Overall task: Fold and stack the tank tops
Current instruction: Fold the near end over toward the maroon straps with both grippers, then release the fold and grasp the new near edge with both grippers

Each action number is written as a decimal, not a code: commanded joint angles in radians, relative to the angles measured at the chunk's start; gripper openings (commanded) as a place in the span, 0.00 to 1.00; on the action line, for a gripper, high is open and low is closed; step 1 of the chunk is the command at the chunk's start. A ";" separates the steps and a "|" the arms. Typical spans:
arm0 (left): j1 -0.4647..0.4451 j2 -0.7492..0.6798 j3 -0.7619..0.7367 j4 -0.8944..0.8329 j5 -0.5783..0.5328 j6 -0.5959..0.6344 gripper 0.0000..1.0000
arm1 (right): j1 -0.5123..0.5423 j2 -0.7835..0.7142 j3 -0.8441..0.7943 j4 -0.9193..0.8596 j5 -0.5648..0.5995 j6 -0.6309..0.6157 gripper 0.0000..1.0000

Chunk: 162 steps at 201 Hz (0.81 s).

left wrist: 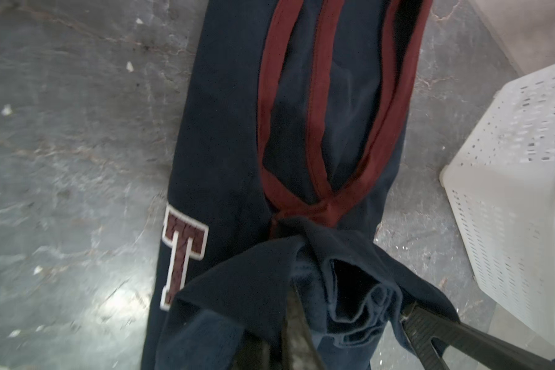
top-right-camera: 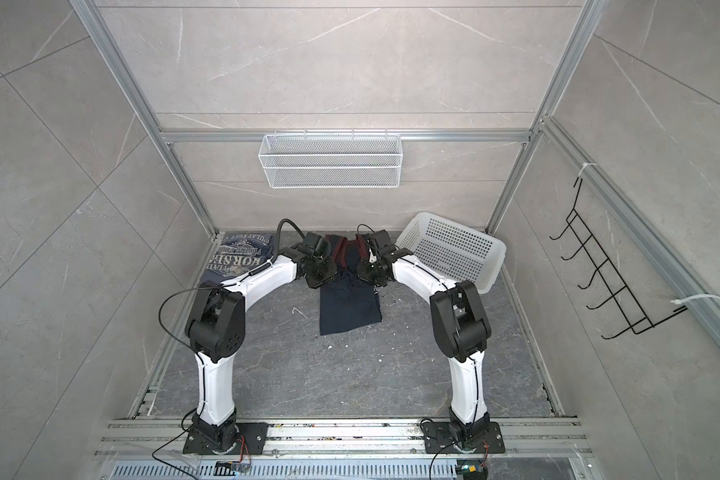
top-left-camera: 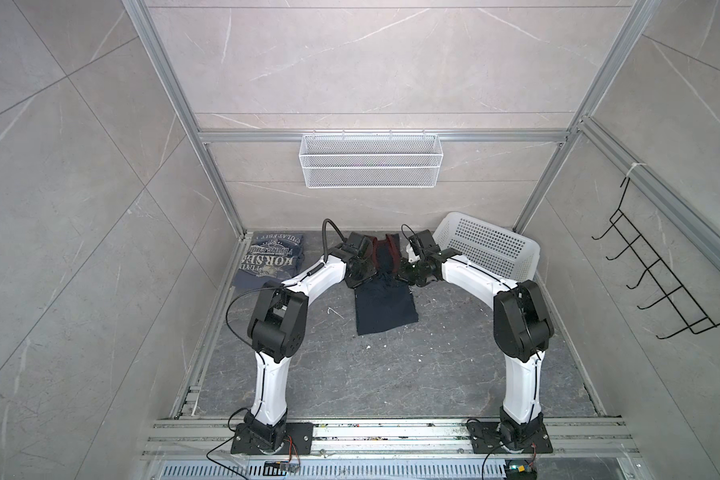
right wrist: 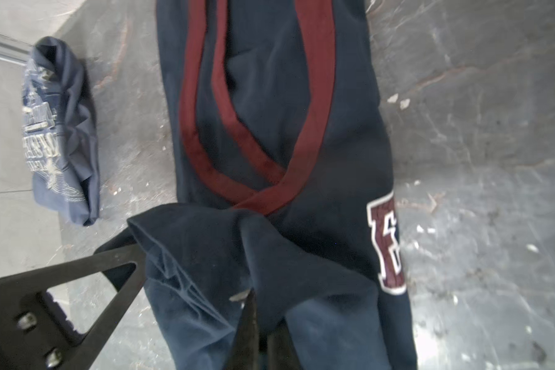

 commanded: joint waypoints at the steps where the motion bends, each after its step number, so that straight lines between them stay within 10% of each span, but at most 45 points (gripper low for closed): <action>1: 0.014 0.037 0.067 -0.027 0.003 0.014 0.13 | -0.005 0.055 0.066 -0.007 0.022 -0.031 0.06; 76: 0.039 -0.061 0.070 -0.142 -0.069 0.114 0.70 | -0.011 -0.064 0.001 -0.064 0.136 -0.083 0.54; 162: 0.002 -0.459 -0.533 0.117 0.133 0.111 0.72 | -0.009 -0.358 -0.489 0.144 -0.090 -0.092 0.61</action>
